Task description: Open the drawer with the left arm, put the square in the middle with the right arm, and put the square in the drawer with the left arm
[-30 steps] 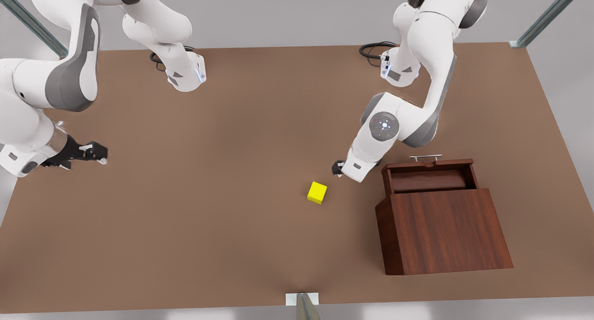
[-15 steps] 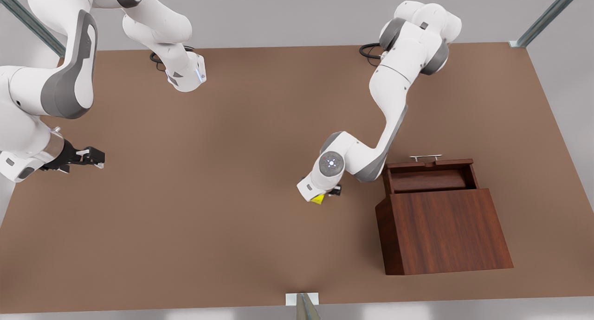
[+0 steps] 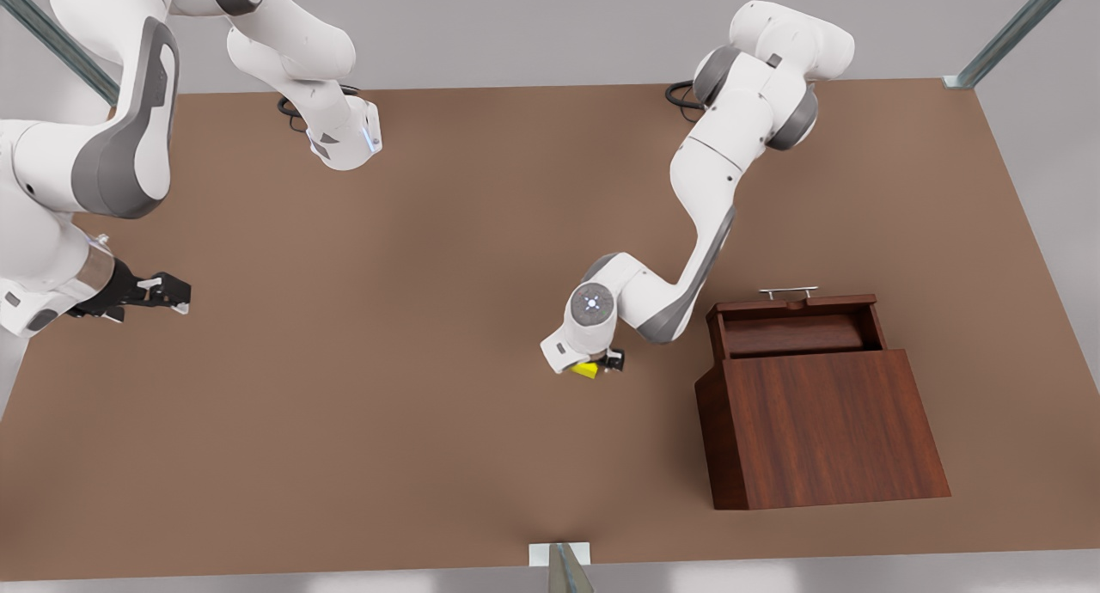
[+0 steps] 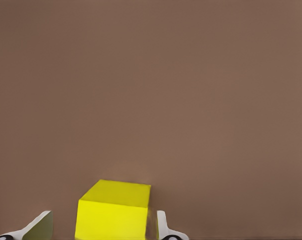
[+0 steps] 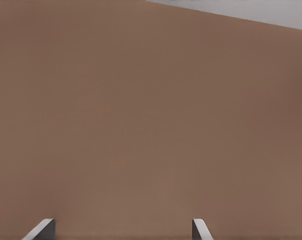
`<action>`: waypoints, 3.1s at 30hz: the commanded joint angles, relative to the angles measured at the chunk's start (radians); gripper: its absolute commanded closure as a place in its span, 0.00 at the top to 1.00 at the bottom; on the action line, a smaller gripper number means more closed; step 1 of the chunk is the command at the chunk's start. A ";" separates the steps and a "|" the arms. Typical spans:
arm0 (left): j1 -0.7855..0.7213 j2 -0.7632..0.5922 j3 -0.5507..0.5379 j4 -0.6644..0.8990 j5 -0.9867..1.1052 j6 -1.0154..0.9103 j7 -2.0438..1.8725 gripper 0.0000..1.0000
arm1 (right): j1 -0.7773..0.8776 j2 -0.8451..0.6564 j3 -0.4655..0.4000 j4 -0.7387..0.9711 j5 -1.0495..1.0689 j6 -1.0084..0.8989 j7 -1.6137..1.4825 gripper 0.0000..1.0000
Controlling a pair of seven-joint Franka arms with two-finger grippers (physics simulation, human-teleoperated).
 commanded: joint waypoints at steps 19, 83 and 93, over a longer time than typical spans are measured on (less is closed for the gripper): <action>-0.024 0.032 0.006 -0.018 0.021 0.002 0.002 1.00 | 0.001 0.007 -0.001 0.015 0.000 0.008 0.003 1.00; -0.009 -0.552 0.528 -0.439 -0.234 -0.342 0.646 0.75 | 0.002 0.024 -0.001 0.026 0.002 0.034 0.006 1.00; -0.009 -0.534 0.526 -0.436 -0.243 -0.325 0.632 1.00 | 0.004 0.024 -0.001 0.026 0.002 0.035 0.006 1.00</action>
